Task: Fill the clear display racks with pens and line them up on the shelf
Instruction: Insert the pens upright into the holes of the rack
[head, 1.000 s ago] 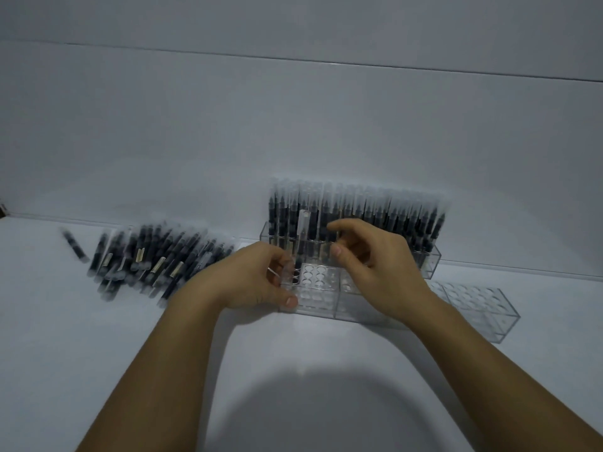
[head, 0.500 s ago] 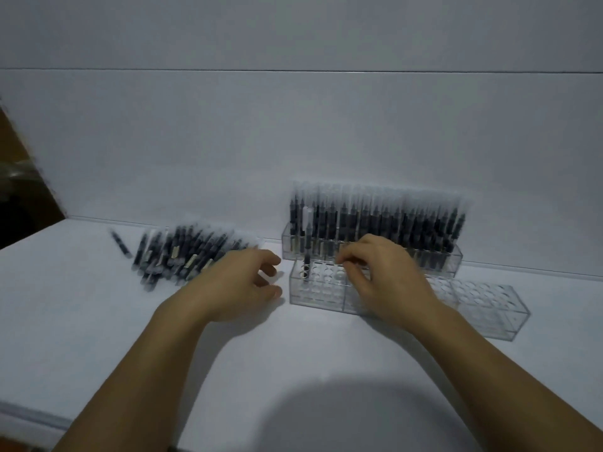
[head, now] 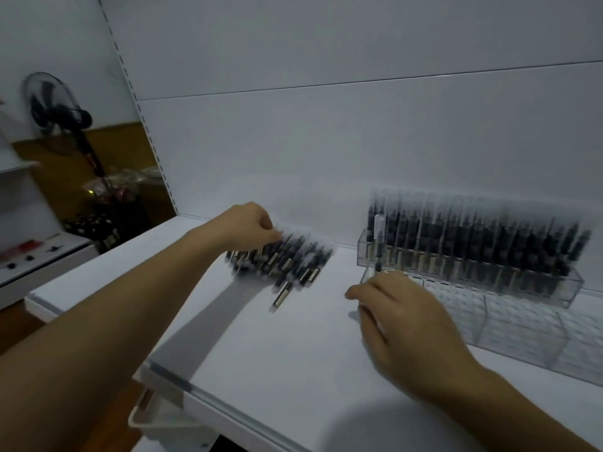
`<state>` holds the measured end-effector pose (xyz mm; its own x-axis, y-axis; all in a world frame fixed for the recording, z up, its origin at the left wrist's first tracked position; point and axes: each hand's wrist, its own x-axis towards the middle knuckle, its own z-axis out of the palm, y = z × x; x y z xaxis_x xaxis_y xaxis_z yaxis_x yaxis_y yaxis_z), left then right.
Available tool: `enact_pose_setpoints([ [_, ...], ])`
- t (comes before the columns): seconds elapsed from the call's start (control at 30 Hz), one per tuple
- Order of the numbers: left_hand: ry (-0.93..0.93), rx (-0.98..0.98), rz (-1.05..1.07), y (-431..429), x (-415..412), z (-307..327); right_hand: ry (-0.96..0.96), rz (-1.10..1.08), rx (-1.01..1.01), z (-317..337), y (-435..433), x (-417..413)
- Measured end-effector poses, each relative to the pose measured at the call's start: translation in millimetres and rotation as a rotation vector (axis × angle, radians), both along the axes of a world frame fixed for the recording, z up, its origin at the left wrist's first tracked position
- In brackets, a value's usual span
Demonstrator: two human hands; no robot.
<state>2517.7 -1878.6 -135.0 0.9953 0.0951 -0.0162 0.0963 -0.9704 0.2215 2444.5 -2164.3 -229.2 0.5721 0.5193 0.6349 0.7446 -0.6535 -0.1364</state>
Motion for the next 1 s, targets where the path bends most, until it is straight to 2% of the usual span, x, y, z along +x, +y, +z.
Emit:
enact_pose_setpoints([
  [0.17,0.151,0.020,0.201,-1.1,27.9,-20.1,0.018,-0.009,-0.081,-13.6,13.1,6.9],
  [0.47,0.238,-0.063,0.269,-9.5,50.4,-31.7,0.098,0.051,-0.101,-25.1,5.3,15.8],
  [0.63,0.188,-0.190,0.326,4.7,52.4,-37.4,0.152,0.071,-0.094,-25.4,5.2,15.3],
  [0.87,0.104,-0.202,0.303,-5.7,44.1,-40.6,0.179,0.087,-0.095,-23.2,4.4,13.1],
  [1.0,0.075,-0.346,0.302,-4.1,42.8,-35.2,0.203,0.091,-0.087,-21.5,0.5,12.9],
])
